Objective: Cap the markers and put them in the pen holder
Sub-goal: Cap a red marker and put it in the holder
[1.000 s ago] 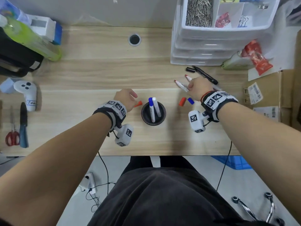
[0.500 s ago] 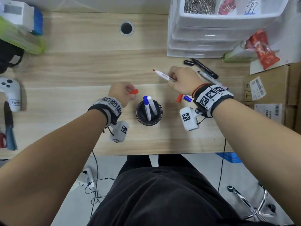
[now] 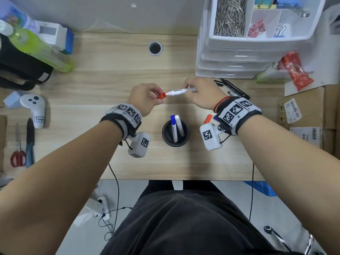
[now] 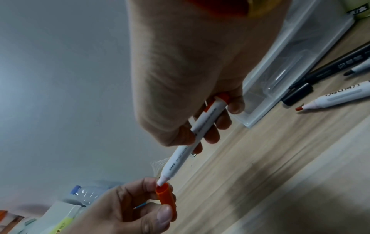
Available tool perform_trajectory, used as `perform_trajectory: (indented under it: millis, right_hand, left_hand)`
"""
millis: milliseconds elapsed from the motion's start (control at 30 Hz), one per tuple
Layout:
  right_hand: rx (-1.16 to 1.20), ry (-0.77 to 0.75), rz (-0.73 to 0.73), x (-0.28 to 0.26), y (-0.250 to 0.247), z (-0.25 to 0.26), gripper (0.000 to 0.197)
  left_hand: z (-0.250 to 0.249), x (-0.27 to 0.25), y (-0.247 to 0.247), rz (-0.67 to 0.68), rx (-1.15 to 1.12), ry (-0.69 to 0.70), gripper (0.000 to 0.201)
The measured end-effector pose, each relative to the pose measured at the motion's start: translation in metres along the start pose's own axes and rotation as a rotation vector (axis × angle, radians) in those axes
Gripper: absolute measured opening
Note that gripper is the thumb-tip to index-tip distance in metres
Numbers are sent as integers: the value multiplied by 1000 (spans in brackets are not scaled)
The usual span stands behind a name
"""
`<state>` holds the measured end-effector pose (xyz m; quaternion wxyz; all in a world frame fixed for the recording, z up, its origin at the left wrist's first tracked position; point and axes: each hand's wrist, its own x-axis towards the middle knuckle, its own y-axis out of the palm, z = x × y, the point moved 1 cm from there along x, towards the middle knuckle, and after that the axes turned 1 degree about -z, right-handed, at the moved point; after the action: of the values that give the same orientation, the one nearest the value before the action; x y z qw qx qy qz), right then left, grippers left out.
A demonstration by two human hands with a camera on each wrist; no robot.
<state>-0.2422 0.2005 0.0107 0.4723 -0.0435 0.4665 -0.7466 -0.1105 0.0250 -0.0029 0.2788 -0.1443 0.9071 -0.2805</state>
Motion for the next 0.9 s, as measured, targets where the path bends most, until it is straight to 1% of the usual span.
perform_trajectory:
  millis: [100,267,400,500,567,667,733,833,900]
  right_hand:
    - [-36,-14,14,2,-1,2,30]
    - [-122,-28,-11,-5,-6,10,24]
    - [-265,-38,69,-12,-17,24,24]
    - [-337,-42,57,-16,-32,36,25]
    - [-345,-35,46,-18,-41,43,26]
    - [-349,20,74,-23,-52,53,32]
    - [-295,59,94,-25,-57,57,44]
    - [-146,86,122,-27,-62,63,78]
    - [-82,109,120,-27,-65,67,99]
  left_hand:
    - [-4,2,-1,5,33,4,21]
    - [-20,-5,-10,-5,112,54,22]
    - [-43,-11,-24,-14,173,131,23]
    - [-60,-16,-34,-24,221,191,23]
    - [-69,-18,-40,-38,225,221,24]
    - [-81,-21,-49,-58,211,237,26]
    - [-89,-24,-54,-61,161,242,30]
    - [-101,-30,-61,-67,33,261,37]
    - [-107,-34,-65,-54,-85,237,44]
